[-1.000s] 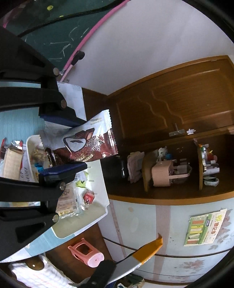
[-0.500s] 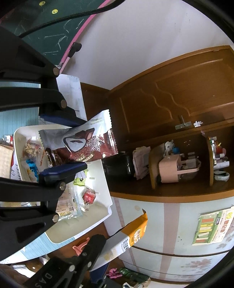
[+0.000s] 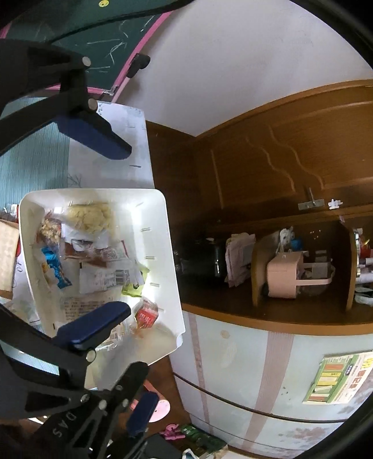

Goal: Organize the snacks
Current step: 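Withdraw both tools from the tray toward the last snacks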

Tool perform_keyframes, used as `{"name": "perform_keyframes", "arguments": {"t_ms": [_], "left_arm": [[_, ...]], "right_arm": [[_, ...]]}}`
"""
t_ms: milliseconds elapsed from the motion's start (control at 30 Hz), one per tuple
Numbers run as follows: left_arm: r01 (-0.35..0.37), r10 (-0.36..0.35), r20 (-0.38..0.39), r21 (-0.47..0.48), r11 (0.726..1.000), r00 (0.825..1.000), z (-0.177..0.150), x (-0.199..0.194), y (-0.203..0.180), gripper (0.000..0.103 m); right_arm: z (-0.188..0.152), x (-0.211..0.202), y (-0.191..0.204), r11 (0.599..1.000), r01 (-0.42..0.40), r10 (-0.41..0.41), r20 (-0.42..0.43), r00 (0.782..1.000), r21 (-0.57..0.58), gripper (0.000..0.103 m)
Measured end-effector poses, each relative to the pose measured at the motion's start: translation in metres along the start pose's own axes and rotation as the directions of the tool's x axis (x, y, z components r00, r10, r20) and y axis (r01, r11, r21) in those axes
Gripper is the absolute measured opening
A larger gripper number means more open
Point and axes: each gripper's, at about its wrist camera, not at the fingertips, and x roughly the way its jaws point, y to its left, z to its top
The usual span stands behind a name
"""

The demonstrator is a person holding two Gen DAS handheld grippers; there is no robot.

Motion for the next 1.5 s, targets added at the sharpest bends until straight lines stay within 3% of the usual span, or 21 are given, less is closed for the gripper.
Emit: {"name": "perform_keyframes", "arguments": {"t_ms": [67,433,867,1100,1233,1500], "left_arm": [[0.003,-0.003,-0.017,-0.003,1.0,1.0,-0.002,0.002,0.002,0.099],[0.005,-0.005,-0.024,-0.012,1.0,1.0,-0.009,-0.009,0.009,0.099],[0.031,-0.033,0.042,0.046,0.998,0.999,-0.026,-0.077,-0.001,0.099],[0.07,-0.079,0.083,0.1,0.993,0.993,-0.044,-0.123,-0.014,0.099],[0.099,-0.113,0.098,0.141,0.985,0.989,-0.058,-0.142,-0.026,0.1],[0.167,-0.194,0.119,0.204,0.965,0.974,-0.088,-0.154,-0.053,0.1]], "right_arm": [[-0.002,0.003,-0.003,1.0,0.0,0.0,-0.008,1.0,0.017,0.059],[-0.014,-0.012,-0.002,1.0,-0.005,0.006,-0.022,1.0,0.016,0.059],[-0.034,-0.073,-0.001,1.0,0.002,-0.002,0.016,1.0,0.001,0.059],[-0.05,-0.116,-0.001,1.0,-0.003,0.003,0.056,0.998,-0.015,0.06],[-0.065,-0.134,-0.008,1.0,0.0,0.001,0.075,0.997,-0.012,0.067],[-0.105,-0.158,-0.033,0.999,0.041,-0.04,0.099,0.994,-0.011,0.068]]}}
